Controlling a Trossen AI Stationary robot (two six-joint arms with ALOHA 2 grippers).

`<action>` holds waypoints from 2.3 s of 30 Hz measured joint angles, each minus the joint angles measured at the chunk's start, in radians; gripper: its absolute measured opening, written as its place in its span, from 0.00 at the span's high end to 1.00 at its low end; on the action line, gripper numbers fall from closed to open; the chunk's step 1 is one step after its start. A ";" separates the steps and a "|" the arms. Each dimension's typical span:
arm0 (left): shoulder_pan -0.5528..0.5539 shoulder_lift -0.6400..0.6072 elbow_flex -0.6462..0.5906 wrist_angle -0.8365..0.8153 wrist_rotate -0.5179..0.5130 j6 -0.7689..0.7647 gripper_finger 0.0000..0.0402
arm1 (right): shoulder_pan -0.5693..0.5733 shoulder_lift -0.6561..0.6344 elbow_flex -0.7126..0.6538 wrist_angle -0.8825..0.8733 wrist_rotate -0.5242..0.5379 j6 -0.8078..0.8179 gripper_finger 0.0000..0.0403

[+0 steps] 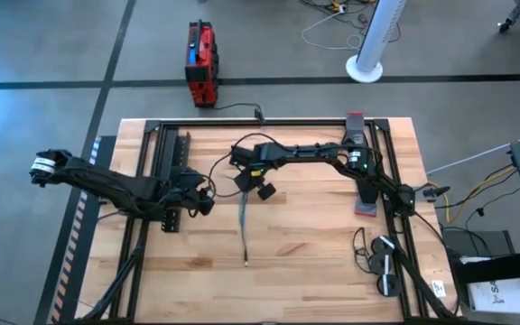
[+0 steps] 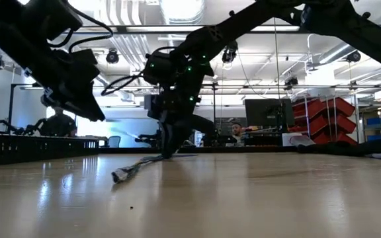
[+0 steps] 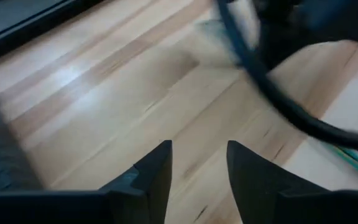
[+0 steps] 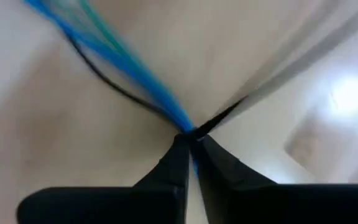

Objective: Ziptie cables
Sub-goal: Put the zip tied cable wires into the cable duct

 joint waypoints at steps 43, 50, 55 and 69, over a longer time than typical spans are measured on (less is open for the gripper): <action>0.159 0.032 0.008 -0.515 0.024 -0.597 0.46 | 0.211 -0.668 -0.221 -0.161 0.313 0.303 1.00; 0.159 0.099 -0.042 -0.372 0.024 -0.581 0.56 | 0.210 -0.660 -0.218 -0.128 0.313 0.277 1.00; 0.160 0.184 -0.054 -0.178 0.043 -0.414 0.71 | 0.210 -0.660 -0.217 -0.128 0.313 0.271 1.00; 0.159 0.565 0.088 0.568 0.141 0.151 0.99 | 0.217 -0.694 -0.148 -0.299 0.504 0.299 1.00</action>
